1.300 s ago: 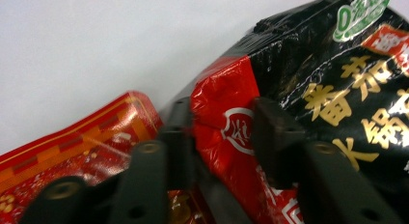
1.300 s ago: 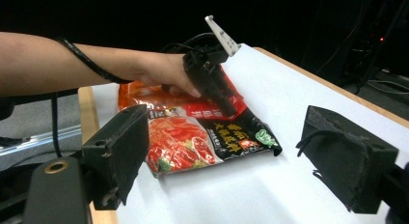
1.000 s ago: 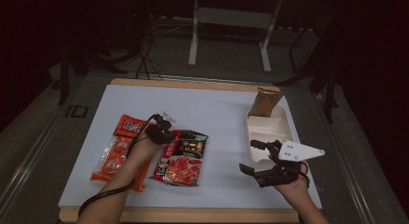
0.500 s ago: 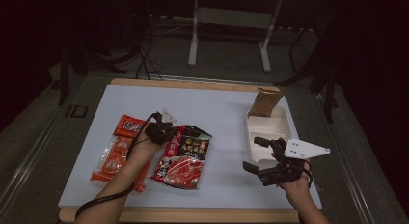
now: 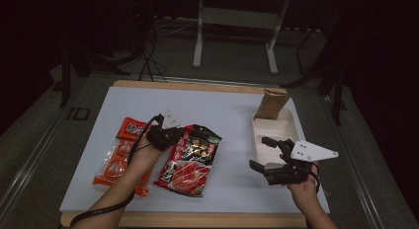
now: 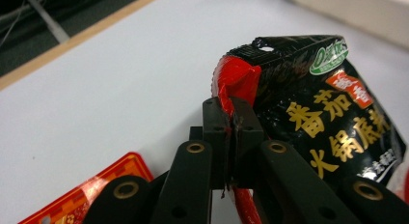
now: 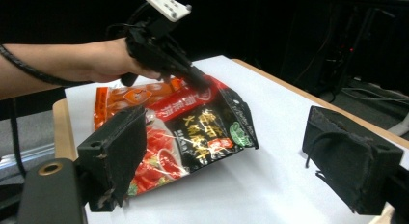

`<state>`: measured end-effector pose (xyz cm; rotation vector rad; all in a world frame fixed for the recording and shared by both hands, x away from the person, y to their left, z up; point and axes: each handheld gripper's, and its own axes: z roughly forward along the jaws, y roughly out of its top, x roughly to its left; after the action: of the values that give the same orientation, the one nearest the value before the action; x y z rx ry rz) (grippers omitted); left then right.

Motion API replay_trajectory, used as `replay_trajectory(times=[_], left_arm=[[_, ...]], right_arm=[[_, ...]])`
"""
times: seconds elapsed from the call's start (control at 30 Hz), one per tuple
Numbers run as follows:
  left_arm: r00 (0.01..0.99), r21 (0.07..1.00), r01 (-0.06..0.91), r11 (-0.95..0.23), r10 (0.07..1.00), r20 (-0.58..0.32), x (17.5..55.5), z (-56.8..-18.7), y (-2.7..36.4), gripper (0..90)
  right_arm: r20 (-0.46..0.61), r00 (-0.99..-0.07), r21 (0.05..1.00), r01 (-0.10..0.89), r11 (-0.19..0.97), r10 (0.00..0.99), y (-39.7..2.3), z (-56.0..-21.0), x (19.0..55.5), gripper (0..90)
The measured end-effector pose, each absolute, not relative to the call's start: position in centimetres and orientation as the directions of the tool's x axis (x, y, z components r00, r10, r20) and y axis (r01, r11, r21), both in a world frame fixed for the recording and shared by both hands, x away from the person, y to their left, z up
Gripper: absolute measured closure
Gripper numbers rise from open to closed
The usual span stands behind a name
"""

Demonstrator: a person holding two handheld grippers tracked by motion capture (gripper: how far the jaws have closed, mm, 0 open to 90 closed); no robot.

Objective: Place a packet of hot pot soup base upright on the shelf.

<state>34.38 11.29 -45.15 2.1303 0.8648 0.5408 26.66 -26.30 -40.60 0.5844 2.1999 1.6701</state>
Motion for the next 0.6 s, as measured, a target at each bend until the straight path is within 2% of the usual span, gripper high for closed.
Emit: replay_trajectory(times=[0.2, 0.6], left_arm=[[0.713, 0.808, 0.329, -0.490, 0.690, 0.128, 32.4, -43.3, 10.7, 88.4], [0.766, 0.850, 0.190, -0.492, 0.616, 0.185, 28.3, -40.5, 9.7, 88.5]], right_arm=[[0.002, -0.872, 0.962, 0.136, 0.239, 0.489, -26.3, -40.5, 26.6, 14.5], [0.002, -0.849, 0.961, 0.149, 0.235, 0.529, -26.6, -40.3, 26.5, 13.2]])
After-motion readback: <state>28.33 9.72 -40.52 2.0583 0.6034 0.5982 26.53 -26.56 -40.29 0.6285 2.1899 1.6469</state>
